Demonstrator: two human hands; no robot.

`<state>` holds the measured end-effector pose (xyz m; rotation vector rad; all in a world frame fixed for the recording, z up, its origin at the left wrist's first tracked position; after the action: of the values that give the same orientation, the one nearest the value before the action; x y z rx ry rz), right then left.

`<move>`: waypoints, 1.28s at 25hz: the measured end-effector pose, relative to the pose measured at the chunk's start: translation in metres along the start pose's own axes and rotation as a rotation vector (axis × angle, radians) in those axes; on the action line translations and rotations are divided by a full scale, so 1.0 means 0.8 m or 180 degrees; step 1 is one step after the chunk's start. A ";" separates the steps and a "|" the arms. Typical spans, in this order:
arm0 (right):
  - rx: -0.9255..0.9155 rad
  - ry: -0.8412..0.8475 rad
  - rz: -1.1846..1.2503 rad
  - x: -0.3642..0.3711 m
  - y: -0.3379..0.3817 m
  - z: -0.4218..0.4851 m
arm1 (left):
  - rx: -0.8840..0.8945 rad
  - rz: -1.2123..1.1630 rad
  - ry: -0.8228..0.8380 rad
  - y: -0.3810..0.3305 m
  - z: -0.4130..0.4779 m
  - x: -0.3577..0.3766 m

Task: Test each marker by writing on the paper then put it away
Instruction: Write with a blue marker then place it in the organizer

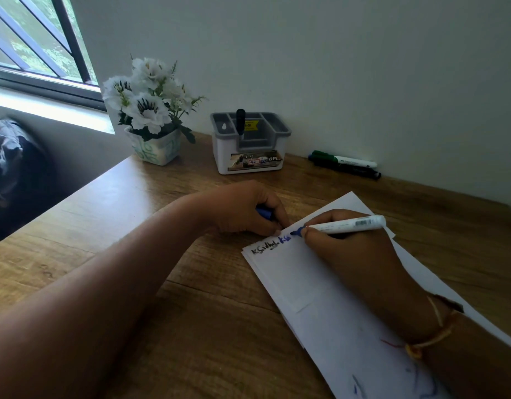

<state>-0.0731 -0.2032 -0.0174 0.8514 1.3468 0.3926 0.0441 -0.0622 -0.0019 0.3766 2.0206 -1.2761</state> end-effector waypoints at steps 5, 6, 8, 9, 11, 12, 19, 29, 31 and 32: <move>-0.0062 0.0010 0.0048 0.001 0.003 -0.003 | -0.0012 -0.0009 0.0005 0.001 0.000 0.000; -0.0089 -0.0061 0.0105 0.000 0.004 -0.004 | -0.0018 -0.0010 -0.0005 0.001 0.000 0.000; -0.0178 -0.0163 0.0095 -0.003 0.007 -0.005 | -0.0021 -0.0018 -0.0040 0.002 0.000 -0.001; -0.0197 -0.0143 0.0024 -0.003 0.007 -0.005 | -0.0009 -0.0008 -0.0048 0.002 0.000 -0.001; -0.0168 -0.0058 -0.0047 -0.004 0.007 -0.005 | -0.0002 -0.0010 -0.0053 0.001 0.000 -0.001; -0.0150 -0.0080 0.0004 -0.005 0.007 -0.006 | 0.0000 -0.0025 -0.0063 0.001 0.001 -0.001; -0.0191 -0.0182 0.0154 -0.004 0.007 -0.007 | 0.0002 0.0025 -0.0102 0.002 0.000 -0.001; 0.0039 -0.0200 0.0274 -0.007 0.004 -0.007 | 0.0021 0.0030 -0.0044 0.002 0.002 0.000; 0.0104 -0.0224 0.0347 -0.008 0.003 -0.007 | 0.0003 0.0036 -0.0054 0.003 0.003 -0.001; 0.0121 -0.0234 0.0364 -0.008 0.003 -0.007 | -0.0006 0.0030 -0.0062 0.003 0.003 -0.001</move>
<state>-0.0793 -0.2042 -0.0109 0.9685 1.2445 0.4216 0.0472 -0.0634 -0.0039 0.3710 2.0012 -1.2673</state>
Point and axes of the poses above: each hand's wrist, its own z-axis towards the middle knuckle, its own x-axis out of the palm, y = z × x, the point moved 5 cm from there along z, towards the middle knuckle, and after that the axes turned 6 degrees about y, right-handed, at the moved point
